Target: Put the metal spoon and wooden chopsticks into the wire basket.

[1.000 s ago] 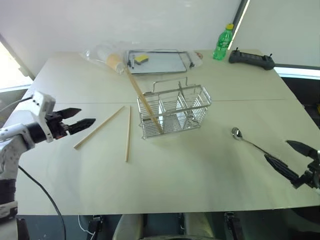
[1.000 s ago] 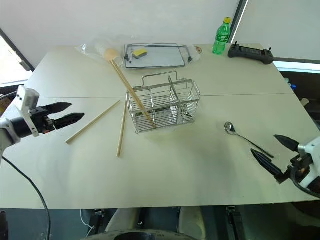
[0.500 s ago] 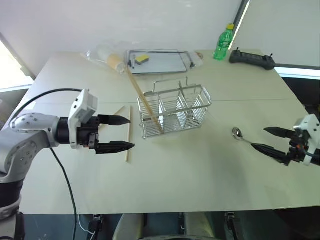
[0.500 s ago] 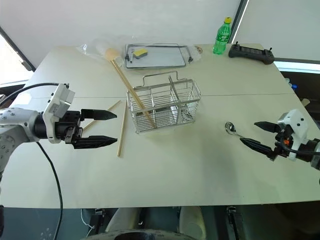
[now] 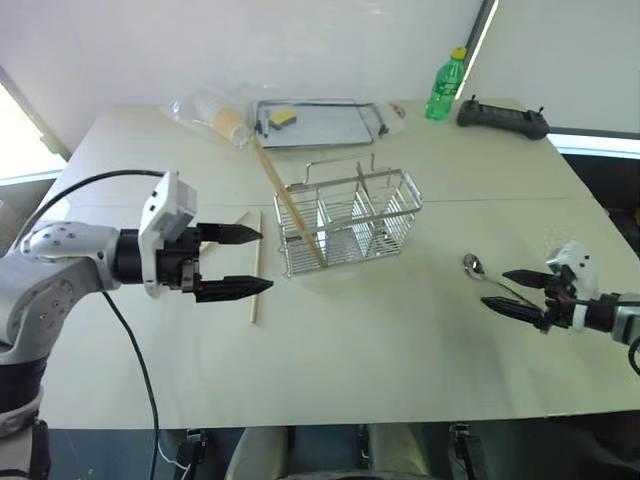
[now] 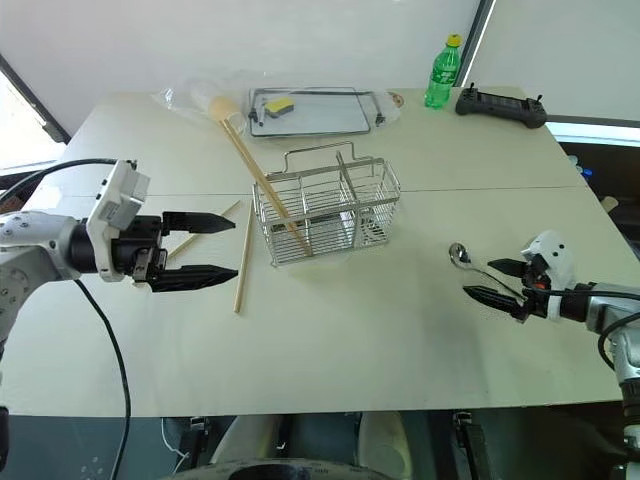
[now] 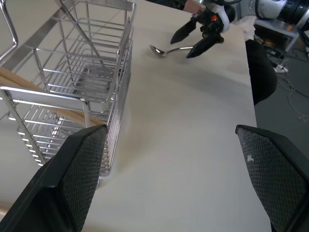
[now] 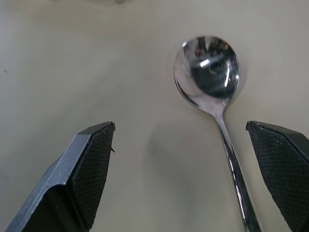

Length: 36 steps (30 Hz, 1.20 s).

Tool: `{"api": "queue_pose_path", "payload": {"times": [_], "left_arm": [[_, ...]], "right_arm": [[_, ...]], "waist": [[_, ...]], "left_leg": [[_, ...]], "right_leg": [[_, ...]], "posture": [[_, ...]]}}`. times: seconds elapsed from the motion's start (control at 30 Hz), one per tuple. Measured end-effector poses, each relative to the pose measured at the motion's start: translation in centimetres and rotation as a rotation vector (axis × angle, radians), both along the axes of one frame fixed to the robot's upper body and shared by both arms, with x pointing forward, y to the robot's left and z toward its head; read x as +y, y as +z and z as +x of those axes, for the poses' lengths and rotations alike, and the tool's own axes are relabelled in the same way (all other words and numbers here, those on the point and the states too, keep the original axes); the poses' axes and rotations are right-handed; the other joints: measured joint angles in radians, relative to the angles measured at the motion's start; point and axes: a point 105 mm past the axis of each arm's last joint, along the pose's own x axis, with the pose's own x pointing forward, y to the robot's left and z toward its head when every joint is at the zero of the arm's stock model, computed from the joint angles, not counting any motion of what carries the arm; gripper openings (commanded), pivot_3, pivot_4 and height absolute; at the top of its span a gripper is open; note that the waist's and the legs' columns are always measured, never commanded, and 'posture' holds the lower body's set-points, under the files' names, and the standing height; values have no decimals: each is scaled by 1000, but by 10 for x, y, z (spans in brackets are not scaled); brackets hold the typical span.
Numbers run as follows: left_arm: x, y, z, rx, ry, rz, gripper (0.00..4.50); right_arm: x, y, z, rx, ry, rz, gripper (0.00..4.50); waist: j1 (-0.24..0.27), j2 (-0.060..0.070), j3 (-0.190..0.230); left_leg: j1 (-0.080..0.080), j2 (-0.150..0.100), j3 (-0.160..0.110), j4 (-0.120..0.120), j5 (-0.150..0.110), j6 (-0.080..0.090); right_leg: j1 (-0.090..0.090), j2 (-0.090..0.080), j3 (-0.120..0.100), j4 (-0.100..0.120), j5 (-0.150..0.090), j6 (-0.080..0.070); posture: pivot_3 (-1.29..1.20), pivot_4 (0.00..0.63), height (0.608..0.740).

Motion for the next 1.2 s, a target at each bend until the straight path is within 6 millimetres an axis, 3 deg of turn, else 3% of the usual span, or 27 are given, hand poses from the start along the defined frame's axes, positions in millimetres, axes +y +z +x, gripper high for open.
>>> {"api": "queue_pose_path", "payload": {"times": [0.37,0.6,0.7,0.93,1.2], "left_arm": [[-3,6,-6,-1,-41,16,4467],[0,-8,-22,71,-127,82,4467],[-1,-9,-21,62,-131,89,4500],[-5,-1,-16,10,-132,72,4500],[-3,-2,-14,14,-122,69,4500]], "right_arm": [[-9,-8,7,8,-69,-47,4500],[-11,-10,6,11,-86,-52,4500],[-11,-11,5,17,-92,-50,3716],[-11,-10,0,29,-105,-40,64],[-9,-11,-4,32,-121,-36,64]], "waist": [[-2,0,0],[0,0,0],[1,0,0],[0,0,-1],[1,0,-1]], "left_leg": [[0,0,0,0,0,0],[0,0,-1,3,0,0],[0,0,-1,4,0,0],[0,0,-2,4,0,0],[0,0,-2,4,0,1]], "right_leg": [[0,0,0,0,0,0],[2,1,0,0,0,0],[3,1,0,1,0,0],[2,2,0,1,0,0],[2,2,0,1,0,0]], "posture": [[0,150,709],[0,150,709],[0,150,709],[0,150,709],[0,150,709]]}}
